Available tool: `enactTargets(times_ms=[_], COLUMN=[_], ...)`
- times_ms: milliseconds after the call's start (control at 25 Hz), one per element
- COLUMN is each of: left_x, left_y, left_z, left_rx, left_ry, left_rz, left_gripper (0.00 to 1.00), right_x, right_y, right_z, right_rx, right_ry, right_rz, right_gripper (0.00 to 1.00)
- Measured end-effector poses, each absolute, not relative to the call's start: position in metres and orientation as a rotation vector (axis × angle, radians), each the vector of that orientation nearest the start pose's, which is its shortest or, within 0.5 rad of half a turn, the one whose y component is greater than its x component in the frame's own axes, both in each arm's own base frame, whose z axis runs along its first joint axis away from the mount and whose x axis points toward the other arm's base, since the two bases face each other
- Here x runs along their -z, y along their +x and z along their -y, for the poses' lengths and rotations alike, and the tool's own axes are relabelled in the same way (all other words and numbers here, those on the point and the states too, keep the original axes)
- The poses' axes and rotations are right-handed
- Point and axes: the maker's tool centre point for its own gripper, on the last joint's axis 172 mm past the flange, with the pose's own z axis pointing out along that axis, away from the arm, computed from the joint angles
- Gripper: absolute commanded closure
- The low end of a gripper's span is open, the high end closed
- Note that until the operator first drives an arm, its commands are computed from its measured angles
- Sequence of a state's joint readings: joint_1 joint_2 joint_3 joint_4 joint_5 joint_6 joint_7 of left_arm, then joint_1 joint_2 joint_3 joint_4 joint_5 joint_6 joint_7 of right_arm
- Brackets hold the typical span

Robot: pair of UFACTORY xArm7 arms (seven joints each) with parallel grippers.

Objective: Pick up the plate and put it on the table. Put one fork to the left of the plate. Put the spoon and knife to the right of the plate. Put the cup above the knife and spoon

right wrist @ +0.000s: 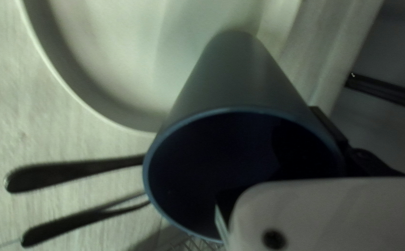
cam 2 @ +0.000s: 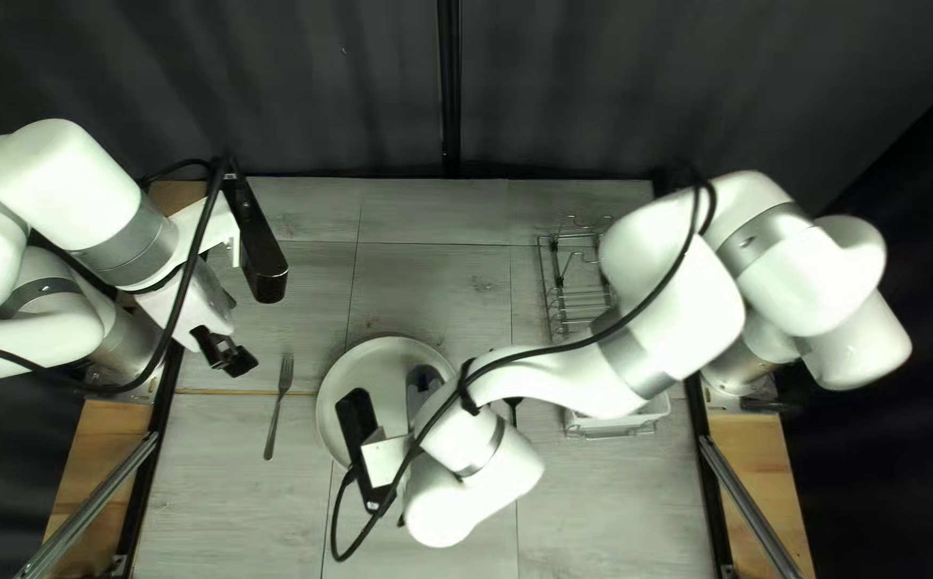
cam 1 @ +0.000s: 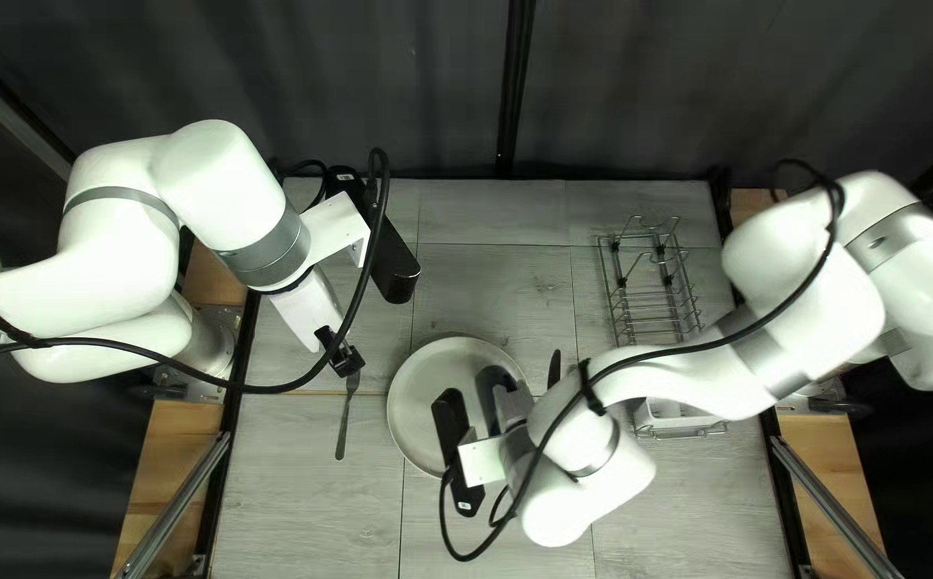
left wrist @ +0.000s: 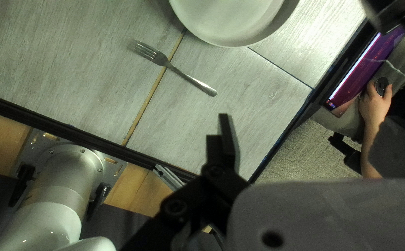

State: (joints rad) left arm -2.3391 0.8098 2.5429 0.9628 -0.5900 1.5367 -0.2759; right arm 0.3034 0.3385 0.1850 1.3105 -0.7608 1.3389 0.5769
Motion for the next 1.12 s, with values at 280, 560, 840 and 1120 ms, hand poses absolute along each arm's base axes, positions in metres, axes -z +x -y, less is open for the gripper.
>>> enactTargets(times_ms=[280, 560, 840, 1120], left_x=[-0.351, -0.351, -0.351, -0.351], left_y=[0.34, 0.34, 0.34, 0.34], left_z=[0.085, 0.085, 0.085, 0.085], left_rx=[0.223, 0.223, 0.223, 0.223], left_ry=[-3.156, -3.156, -3.156, -3.156], left_rz=[0.959, 0.959, 0.959, 0.959], left_gripper=[0.0, 0.0, 0.0, 0.0], right_x=[-0.187, -0.173, -0.17, -0.163], right_y=[0.487, 0.478, 0.474, 0.477], right_z=[-0.05, -0.004, 0.042, 0.079], right_rx=[-0.056, -0.107, -0.097, -0.072], right_ry=[2.5, 2.675, 2.869, 3.008], right_rz=[-0.308, -0.382, -0.461, -0.525], right_gripper=[1.0, 1.0, 1.0, 1.0])
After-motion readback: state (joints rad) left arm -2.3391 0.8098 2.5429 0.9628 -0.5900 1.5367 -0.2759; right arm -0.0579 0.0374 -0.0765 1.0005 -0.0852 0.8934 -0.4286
